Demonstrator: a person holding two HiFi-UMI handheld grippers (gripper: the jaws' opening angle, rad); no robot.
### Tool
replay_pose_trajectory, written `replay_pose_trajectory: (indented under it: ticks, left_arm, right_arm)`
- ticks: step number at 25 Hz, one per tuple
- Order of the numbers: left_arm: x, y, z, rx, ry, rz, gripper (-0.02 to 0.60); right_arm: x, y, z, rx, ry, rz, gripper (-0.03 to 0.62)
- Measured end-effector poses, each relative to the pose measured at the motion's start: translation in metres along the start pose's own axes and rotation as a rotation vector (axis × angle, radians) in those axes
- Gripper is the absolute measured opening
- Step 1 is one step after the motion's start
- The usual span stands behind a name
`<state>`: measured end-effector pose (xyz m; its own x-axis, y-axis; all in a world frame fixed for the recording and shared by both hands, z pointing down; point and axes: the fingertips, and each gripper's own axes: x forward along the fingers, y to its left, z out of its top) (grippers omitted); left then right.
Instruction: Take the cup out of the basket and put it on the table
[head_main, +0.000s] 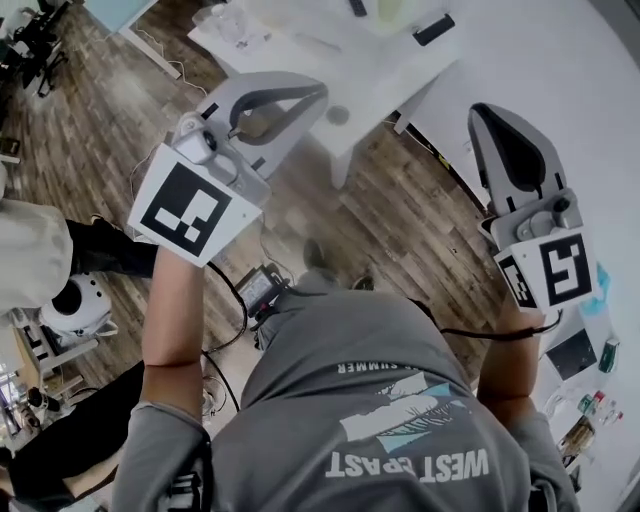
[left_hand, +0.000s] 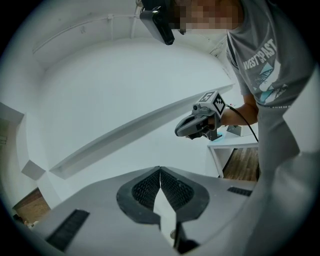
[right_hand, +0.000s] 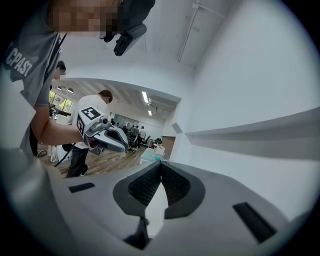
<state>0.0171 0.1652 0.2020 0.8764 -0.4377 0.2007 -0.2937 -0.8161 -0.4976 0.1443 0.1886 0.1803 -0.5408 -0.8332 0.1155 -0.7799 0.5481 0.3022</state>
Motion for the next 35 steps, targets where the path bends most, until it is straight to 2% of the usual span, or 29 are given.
replay_pose_trajectory:
  ticks: [10, 17, 27, 35]
  left_arm:
    - [0.006, 0.079, -0.046, -0.002, -0.076, -0.059, 0.011]
    - [0.029, 0.097, -0.053, -0.013, -0.089, -0.078, 0.011]
    - [0.093, 0.118, -0.051, 0.006, 0.001, -0.018, 0.011]
    - [0.127, 0.128, -0.061, -0.023, 0.050, 0.011, 0.011]
  right_arm:
    - [0.089, -0.015, 0.010, -0.019, 0.052, -0.076, 0.012]
    - [0.106, -0.041, 0.006, -0.026, 0.074, -0.086, 0.012]
    - [0.129, -0.112, -0.020, -0.006, 0.022, 0.005, 0.012]
    - [0.147, -0.151, -0.040, 0.009, 0.013, 0.044, 0.013]
